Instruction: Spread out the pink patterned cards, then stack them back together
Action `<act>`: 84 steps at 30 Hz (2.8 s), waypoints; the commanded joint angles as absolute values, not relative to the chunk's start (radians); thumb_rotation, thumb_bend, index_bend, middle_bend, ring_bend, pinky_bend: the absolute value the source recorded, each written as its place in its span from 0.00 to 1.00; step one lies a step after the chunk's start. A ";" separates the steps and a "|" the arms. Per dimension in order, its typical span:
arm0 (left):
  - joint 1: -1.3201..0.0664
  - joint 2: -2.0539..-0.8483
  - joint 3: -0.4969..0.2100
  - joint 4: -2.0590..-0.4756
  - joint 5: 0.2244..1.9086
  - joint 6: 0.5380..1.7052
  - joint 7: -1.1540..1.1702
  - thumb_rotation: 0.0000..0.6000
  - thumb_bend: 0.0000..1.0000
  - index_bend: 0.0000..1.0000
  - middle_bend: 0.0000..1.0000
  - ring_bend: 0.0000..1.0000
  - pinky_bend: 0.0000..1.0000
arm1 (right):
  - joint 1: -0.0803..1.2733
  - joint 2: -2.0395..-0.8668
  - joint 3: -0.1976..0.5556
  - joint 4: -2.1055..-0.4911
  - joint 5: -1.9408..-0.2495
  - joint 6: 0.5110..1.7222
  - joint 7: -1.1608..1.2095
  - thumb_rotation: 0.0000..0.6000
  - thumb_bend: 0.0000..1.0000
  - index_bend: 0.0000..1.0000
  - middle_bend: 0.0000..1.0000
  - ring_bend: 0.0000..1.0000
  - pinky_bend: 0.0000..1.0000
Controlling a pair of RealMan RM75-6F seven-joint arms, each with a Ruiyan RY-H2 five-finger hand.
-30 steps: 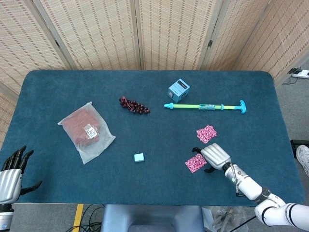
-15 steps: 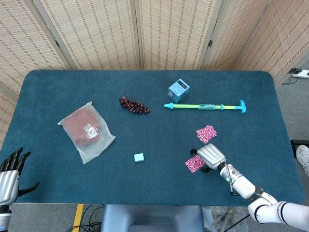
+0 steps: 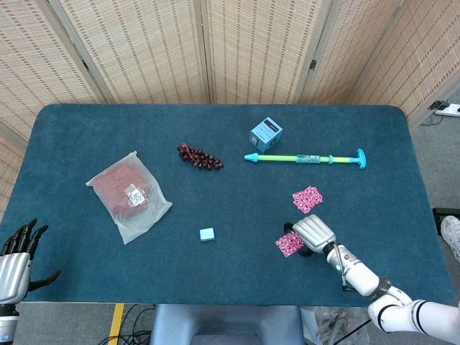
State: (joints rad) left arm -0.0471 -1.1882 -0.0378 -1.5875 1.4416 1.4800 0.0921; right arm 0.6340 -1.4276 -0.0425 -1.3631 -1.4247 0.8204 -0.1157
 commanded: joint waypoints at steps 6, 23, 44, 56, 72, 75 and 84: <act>-0.046 -1.188 -0.036 -1.586 1.440 1.479 0.093 1.00 0.18 0.15 0.04 0.05 0.15 | 0.629 -1.437 -0.043 -1.350 -1.425 0.821 -0.117 1.00 0.25 0.36 0.97 1.00 1.00; -0.047 -1.188 -0.035 -1.586 1.440 1.477 0.093 1.00 0.18 0.15 0.04 0.05 0.15 | 0.638 -1.421 0.004 -1.296 -1.425 0.845 -0.048 1.00 0.28 0.40 0.97 1.00 1.00; -0.051 -1.189 -0.034 -1.608 1.435 1.470 0.123 1.00 0.18 0.15 0.04 0.05 0.15 | 0.736 -1.527 0.015 -0.920 -1.492 0.755 0.186 1.00 0.27 0.40 0.97 1.00 1.00; -0.051 -1.187 -0.036 -1.617 1.428 1.470 0.136 1.00 0.18 0.15 0.04 0.05 0.15 | 0.783 -1.589 -0.040 -0.750 -1.579 0.743 0.347 1.00 0.26 0.40 0.96 1.00 1.00; -0.052 -1.184 -0.037 -1.630 1.426 1.471 0.144 1.00 0.18 0.15 0.04 0.05 0.15 | 0.804 -1.613 -0.072 -0.656 -1.611 0.750 0.434 1.00 0.26 0.34 0.95 1.00 1.00; -0.052 -1.183 -0.038 -1.631 1.427 1.473 0.142 1.00 0.18 0.15 0.04 0.05 0.15 | 0.806 -1.613 -0.075 -0.656 -1.611 0.746 0.437 1.00 0.26 0.30 0.95 1.00 1.00; -0.053 -1.181 -0.040 -1.631 1.427 1.475 0.139 1.00 0.18 0.15 0.04 0.05 0.15 | 0.797 -1.593 -0.077 -0.676 -1.611 0.779 0.444 1.00 0.27 0.27 0.95 1.00 1.00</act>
